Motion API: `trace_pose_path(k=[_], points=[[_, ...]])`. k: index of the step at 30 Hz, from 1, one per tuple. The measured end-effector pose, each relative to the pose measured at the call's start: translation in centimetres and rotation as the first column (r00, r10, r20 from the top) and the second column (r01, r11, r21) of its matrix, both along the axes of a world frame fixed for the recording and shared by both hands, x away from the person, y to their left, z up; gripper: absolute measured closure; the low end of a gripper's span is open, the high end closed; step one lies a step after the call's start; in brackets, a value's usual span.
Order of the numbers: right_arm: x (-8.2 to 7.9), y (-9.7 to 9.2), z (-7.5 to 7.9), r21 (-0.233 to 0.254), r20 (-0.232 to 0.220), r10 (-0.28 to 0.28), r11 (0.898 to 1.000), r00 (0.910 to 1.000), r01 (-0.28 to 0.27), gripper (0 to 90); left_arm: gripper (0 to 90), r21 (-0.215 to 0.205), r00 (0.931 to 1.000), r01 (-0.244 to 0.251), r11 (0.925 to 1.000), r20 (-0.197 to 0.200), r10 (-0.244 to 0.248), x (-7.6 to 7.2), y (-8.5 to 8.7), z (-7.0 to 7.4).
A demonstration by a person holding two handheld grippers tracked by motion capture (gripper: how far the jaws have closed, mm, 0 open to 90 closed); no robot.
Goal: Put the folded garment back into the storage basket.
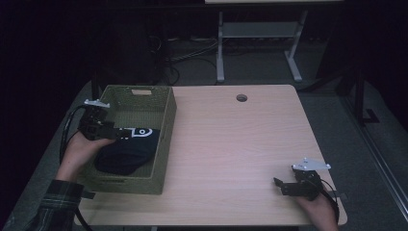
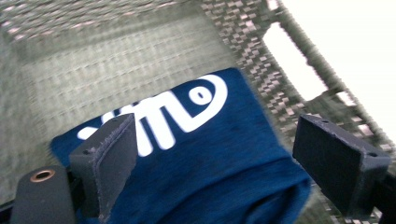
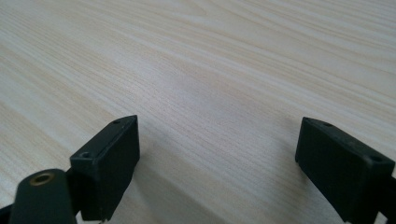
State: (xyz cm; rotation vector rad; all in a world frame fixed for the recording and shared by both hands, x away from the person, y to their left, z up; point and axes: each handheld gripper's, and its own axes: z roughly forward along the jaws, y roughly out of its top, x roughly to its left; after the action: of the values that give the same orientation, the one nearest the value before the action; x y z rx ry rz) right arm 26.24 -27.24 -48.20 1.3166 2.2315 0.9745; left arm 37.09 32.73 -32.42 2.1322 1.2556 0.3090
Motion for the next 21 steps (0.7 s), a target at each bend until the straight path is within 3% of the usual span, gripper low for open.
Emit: trace_pose_path(k=[8, 14, 21], points=[[0.0, 0.0, 0.0, 0.000, 0.000, 0.000, 1.000, 1.0000, 0.000, 13.4, 13.9, -0.028, 0.9964, 0.080, 0.9964, 0.032, -0.079, -0.4, -3.2, 0.7], [0.0, 0.0, 0.0, 0.000, 0.000, 0.000, 1.000, 1.0000, 0.000, 13.4, 13.9, -0.068, 0.9902, 0.130, 0.9892, 0.062, -0.125, -0.9, -5.9, 0.9], [0.0, 0.0, 0.0, 0.000, 0.000, 0.000, 1.000, 1.0000, 0.000, 13.4, 14.0, -0.087, 0.9812, 0.175, 0.9807, 0.097, -0.167, -1.5, -9.0, 0.7]])
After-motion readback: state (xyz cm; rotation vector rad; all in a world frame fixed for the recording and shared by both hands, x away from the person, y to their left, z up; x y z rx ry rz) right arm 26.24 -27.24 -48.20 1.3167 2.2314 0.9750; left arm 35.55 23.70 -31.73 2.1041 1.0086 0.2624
